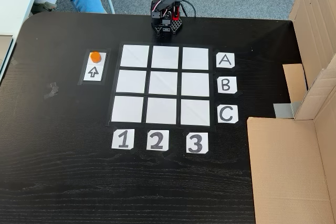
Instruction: Pick up the round, orange token and place it in the grid on square B2.
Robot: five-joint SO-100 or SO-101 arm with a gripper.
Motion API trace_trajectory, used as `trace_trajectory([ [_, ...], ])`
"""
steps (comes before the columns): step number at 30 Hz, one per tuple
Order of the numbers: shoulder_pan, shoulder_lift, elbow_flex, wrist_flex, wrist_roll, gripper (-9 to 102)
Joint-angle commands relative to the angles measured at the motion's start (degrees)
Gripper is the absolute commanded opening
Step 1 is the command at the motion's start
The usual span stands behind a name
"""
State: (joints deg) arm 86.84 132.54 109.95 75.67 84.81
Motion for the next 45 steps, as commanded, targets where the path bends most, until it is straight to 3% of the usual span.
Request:
trace_trajectory([
  [1, -2.2, -11.2, -12.7, 6.6, -0.4, 52],
  [12, -10.3, -29.2, -23.9, 13.7, -3.6, 56],
  [29, -20.5, -41.8, -25.8, 14.1, -5.6, 57],
  [45, -23.6, -63.3, -42.6, 14.1, -3.6, 57],
])
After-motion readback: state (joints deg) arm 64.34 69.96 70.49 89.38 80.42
